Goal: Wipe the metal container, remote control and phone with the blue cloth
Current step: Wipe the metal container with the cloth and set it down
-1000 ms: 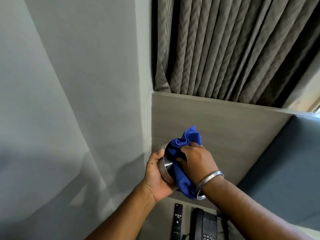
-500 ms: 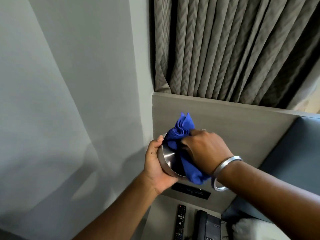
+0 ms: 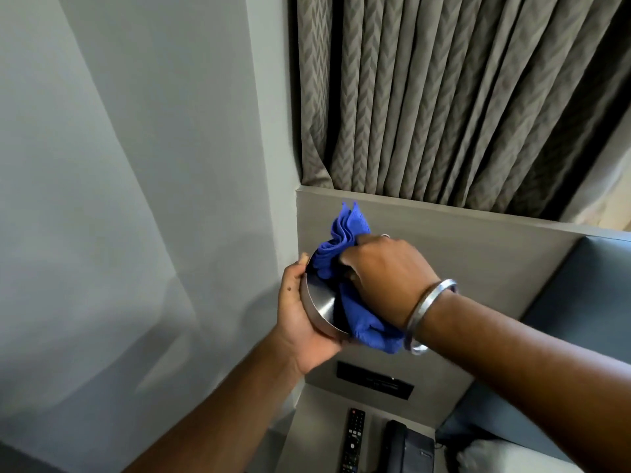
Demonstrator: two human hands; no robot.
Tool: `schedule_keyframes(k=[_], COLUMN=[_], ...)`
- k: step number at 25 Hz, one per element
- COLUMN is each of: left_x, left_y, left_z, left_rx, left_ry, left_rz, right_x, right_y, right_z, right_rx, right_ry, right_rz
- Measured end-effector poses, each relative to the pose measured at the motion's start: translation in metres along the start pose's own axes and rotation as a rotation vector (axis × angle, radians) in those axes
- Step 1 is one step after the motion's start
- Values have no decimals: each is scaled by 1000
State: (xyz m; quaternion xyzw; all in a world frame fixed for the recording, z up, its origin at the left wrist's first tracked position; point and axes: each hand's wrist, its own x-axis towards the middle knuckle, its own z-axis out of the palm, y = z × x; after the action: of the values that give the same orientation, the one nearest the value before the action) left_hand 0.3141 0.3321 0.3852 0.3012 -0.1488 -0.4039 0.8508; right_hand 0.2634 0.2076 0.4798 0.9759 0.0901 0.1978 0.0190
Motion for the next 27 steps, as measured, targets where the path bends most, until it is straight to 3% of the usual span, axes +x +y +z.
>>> schedule_keyframes(k=[2, 4, 6, 8, 9, 11, 13, 15, 18, 20, 22, 24, 27], left_x=[-3, -7, -10, -11, -10, -6, -2, -2, 2, 6, 8, 7, 7], left_y=[1, 8, 14, 13, 12, 7, 6, 8, 8, 5, 0, 2, 8], left_z=[-4, -10, -11, -8, -6, -1, 0, 2, 1, 5, 5, 9, 11], left_rx=[-9, -22, 14, 70, 83, 78, 37, 13, 149, 223, 272, 329, 413], left_ry=[43, 41, 36, 11, 6, 35, 88, 79, 95, 153, 152, 65, -15], left_rz=[32, 89, 108, 62, 36, 4, -5, -2, 101, 182, 234, 280, 374], right_x=[4, -1, -9, -11, -11, -11, -7, -1, 5, 3, -3, -12, -16], right_y=[-14, -22, -19, -10, -7, -13, -20, -18, 2, 17, 27, 23, 9], right_z=[4, 7, 1, -10, -13, -17, -19, -18, -6, 0, 5, 4, -5], right_rx=[317, 619, 772, 640, 473, 46, -209, -287, -269, -65, 387, 850, 1315], right_ry=[-10, -176, -378, -549, -554, -341, -141, -67, -184, -381, -514, -540, -503], right_rz=[-25, -119, -217, -297, -333, -384, -353, -289, -122, -53, -16, 50, 144])
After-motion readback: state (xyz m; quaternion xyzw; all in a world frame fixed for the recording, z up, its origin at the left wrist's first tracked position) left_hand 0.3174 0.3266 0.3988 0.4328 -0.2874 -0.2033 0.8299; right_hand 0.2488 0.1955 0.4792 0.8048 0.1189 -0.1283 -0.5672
